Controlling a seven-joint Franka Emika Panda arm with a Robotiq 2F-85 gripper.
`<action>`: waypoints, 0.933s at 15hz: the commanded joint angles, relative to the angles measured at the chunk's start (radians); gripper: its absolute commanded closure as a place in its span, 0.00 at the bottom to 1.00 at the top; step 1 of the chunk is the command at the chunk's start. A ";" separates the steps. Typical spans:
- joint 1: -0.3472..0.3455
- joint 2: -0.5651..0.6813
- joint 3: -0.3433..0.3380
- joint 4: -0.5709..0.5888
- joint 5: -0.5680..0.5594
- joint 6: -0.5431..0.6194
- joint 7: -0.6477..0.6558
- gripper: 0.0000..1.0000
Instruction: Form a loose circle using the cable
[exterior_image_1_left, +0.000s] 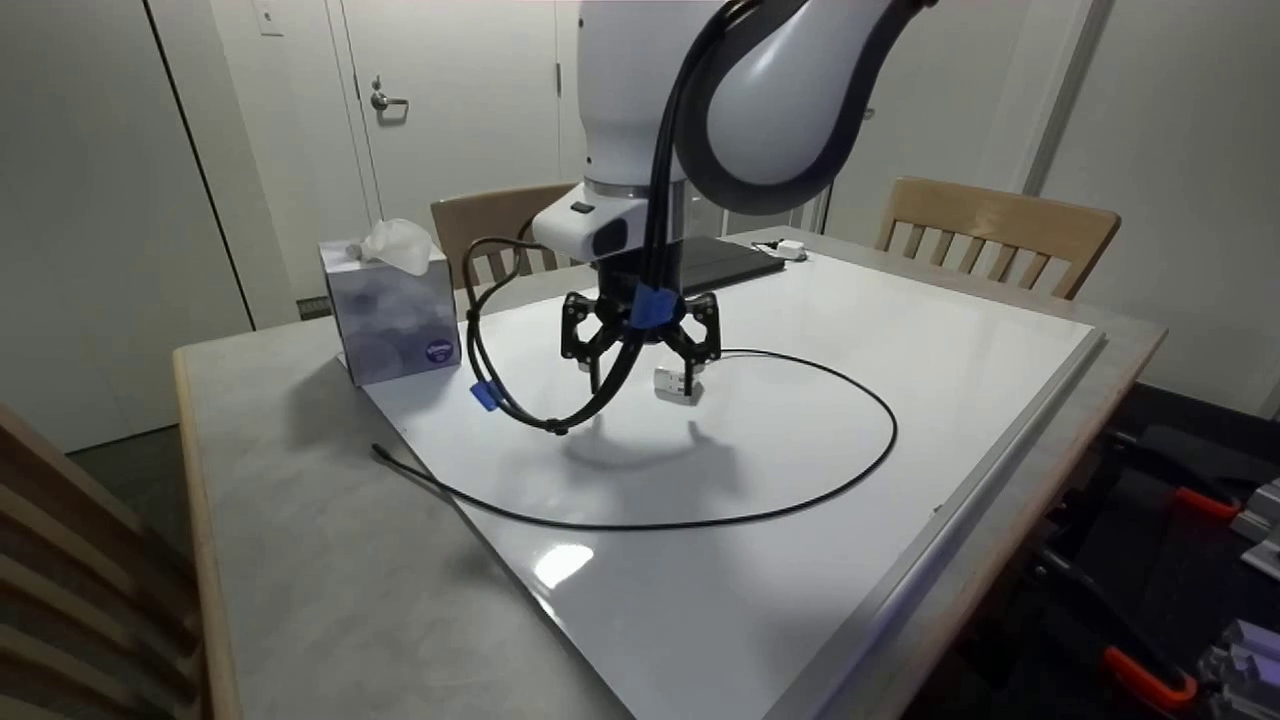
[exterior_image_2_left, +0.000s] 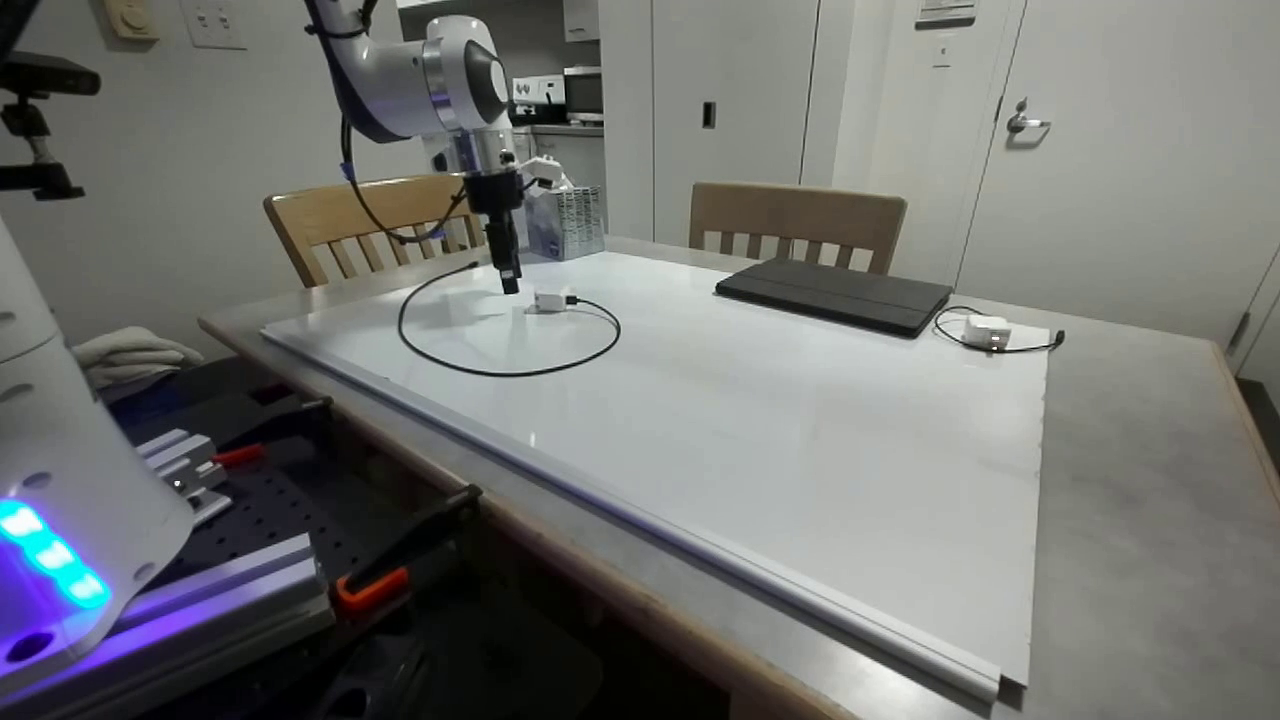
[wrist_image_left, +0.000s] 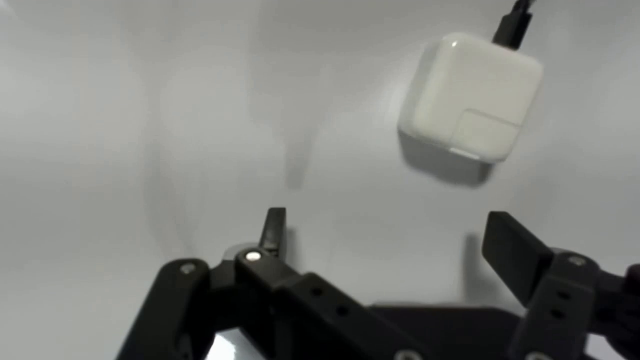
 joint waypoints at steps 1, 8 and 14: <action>0.016 0.011 -0.001 0.015 -0.002 -0.007 0.016 0.00; 0.068 0.030 -0.014 0.049 0.056 -0.022 0.267 0.00; 0.033 0.040 0.061 0.041 0.183 0.110 0.497 0.00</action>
